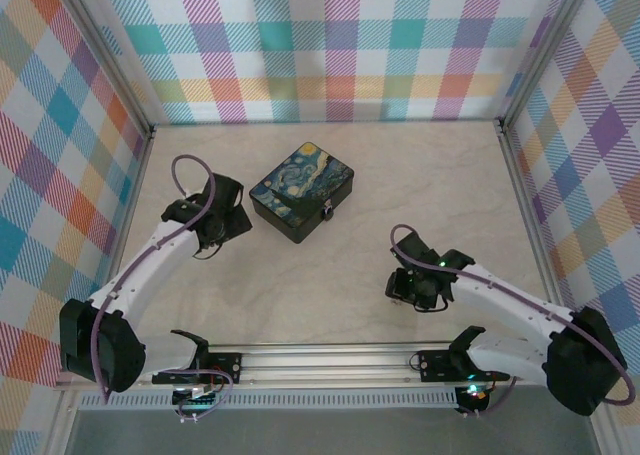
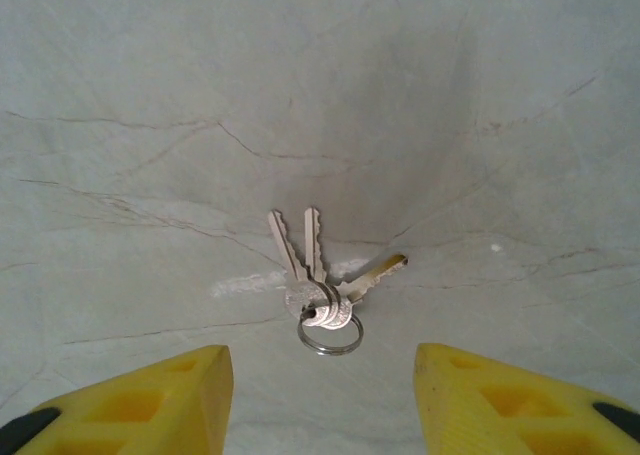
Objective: Unlock the padlock with the key
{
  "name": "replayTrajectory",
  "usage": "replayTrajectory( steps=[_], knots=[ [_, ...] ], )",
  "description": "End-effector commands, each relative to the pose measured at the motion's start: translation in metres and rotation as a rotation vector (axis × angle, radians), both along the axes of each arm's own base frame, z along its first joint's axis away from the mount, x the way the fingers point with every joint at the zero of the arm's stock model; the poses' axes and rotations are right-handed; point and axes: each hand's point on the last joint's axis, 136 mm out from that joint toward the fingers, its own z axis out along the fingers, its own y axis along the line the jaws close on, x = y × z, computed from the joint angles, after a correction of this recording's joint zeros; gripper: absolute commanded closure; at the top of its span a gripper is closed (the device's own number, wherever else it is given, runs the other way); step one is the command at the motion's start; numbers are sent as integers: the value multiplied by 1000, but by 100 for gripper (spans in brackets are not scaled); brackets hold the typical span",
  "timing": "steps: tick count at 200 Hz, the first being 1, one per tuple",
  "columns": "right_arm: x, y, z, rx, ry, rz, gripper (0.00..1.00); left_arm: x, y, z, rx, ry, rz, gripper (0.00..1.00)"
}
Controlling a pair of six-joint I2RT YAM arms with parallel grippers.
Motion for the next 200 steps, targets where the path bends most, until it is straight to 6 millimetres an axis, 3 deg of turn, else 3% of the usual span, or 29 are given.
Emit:
replayTrajectory(
  steps=[1,66,131,169,200],
  knots=[
    [-5,-8,-11,-53,32,-55,50,-10,-8,3,-27,13,-26,1],
    [0,-1,-25,-33,32,-71,57,-5,-30,15,-72,2,-122,4],
    [4,6,-35,-13,37,-76,61,-8,-52,5,-53,24,-206,8],
    [4,5,-42,-17,37,-84,68,-10,-61,9,-61,13,-249,8],
    [3,1,-48,-23,29,-98,76,-14,-84,12,-87,16,-339,9]
  ],
)
